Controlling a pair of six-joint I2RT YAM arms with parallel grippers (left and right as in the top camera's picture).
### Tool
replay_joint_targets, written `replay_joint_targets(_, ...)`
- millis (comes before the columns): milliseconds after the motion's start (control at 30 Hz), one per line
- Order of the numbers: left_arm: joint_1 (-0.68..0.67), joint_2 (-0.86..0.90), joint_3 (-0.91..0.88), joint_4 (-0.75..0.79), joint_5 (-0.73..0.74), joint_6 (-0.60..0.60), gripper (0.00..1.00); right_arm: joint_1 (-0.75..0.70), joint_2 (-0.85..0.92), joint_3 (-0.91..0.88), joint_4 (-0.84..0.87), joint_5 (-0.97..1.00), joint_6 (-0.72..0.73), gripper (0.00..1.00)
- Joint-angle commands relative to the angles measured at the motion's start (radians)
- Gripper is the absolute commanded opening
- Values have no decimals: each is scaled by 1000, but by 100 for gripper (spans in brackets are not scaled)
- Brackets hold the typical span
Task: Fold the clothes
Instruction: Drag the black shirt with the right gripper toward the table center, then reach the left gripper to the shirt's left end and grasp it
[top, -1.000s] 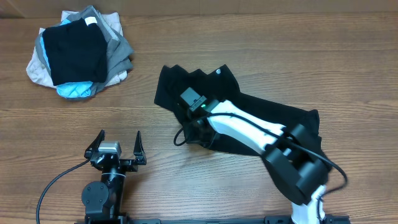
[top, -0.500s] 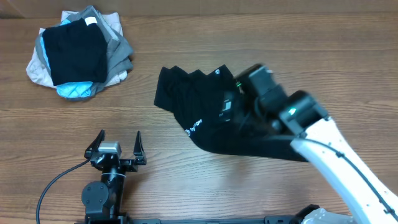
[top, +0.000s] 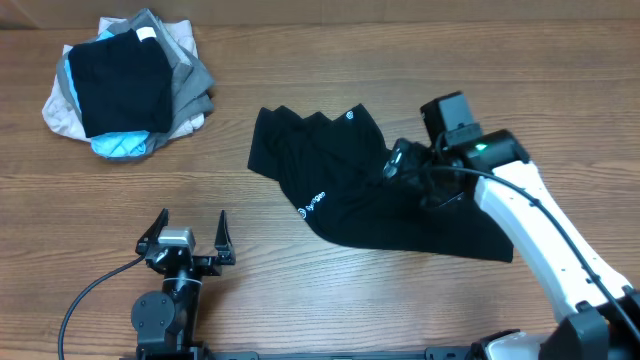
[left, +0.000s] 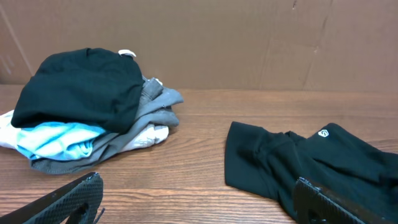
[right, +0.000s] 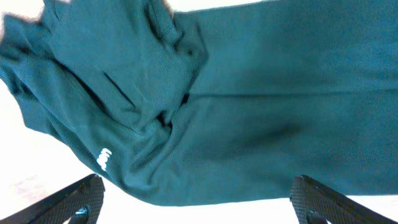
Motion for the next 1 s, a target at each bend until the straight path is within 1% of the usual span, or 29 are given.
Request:
replay_joint_targets(0, 6, -11, -4, -1, -6, -3, 100, 22, 18, -63, 41, -45, 69, 100)
replay_joint_targets(167, 6, -11, -4, -1, -6, -3, 100, 24, 21, -135, 114, -39, 244, 100)
replay_joint_targets(267, 6, -11, -4, -1, -6, -3, 100, 24, 21, -164, 155, -37, 304, 100)
replay_joint_targets(433, 6, -11, -4, -1, -6, -3, 100, 24, 23, -195, 171, 5, 303, 100)
replay_joint_targets(700, 6, -11, -4, 0, 1, -5, 100, 24, 23, -200, 176, 5, 303, 100)
replay_joint_targets(867, 5, -11, -4, 13, 29, -66, 100, 24, 23, -200, 179, 5, 303, 100)
replay_joint_targets(967, 5, -11, -3, 8, 89, -137, 100, 24, 23, -200, 188, 9, 303, 100)
